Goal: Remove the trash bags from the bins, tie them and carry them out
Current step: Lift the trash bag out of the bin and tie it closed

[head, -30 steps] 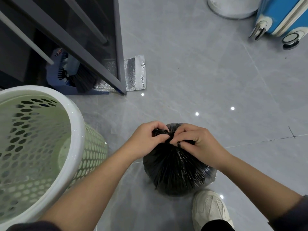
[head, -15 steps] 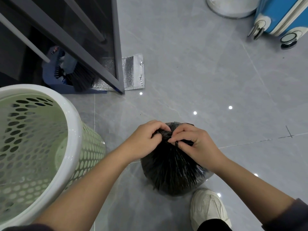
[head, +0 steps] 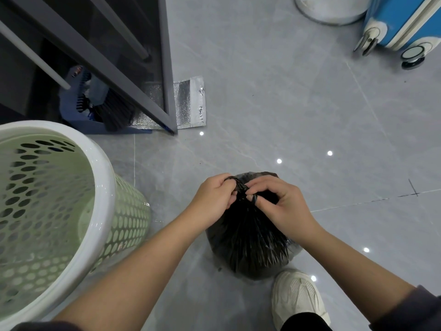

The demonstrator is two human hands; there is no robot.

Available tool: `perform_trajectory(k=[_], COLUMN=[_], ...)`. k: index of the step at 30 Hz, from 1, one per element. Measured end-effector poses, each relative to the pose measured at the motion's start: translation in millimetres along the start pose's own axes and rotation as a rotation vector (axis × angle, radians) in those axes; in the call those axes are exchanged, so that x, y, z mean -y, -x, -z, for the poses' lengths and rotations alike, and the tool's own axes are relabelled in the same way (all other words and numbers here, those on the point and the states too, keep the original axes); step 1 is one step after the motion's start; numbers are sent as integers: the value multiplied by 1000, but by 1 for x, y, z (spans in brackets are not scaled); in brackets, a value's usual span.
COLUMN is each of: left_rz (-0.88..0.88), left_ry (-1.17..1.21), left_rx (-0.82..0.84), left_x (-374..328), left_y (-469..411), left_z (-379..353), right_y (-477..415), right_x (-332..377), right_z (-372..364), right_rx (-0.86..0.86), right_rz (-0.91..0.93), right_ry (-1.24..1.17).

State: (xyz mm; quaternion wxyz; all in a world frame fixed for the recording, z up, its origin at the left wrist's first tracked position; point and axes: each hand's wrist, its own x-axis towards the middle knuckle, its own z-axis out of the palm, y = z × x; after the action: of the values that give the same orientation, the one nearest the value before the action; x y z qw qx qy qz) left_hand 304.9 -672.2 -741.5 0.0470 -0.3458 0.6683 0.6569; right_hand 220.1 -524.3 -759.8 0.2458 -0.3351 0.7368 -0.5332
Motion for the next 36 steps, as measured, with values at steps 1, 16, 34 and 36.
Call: perform_trajectory(k=[1,16,34,36], left_rz=[51,-660,-492,-473], left_ry=[77,-1088,-958,-851], left_rx=[8,-62,-24,-70], left_x=[-3,18,16,16], left_y=[0,8,7,7], left_z=[-1,12,8,7], right_y=[0,-9,-12,-10], right_x=[0,-3,-7,-6], right_z=[-1,-4,-1,-1], right_rx=[-9,15,44,61], right_rz=[-26,-163,-23,-20], right_ry=[-3,-23,205,198])
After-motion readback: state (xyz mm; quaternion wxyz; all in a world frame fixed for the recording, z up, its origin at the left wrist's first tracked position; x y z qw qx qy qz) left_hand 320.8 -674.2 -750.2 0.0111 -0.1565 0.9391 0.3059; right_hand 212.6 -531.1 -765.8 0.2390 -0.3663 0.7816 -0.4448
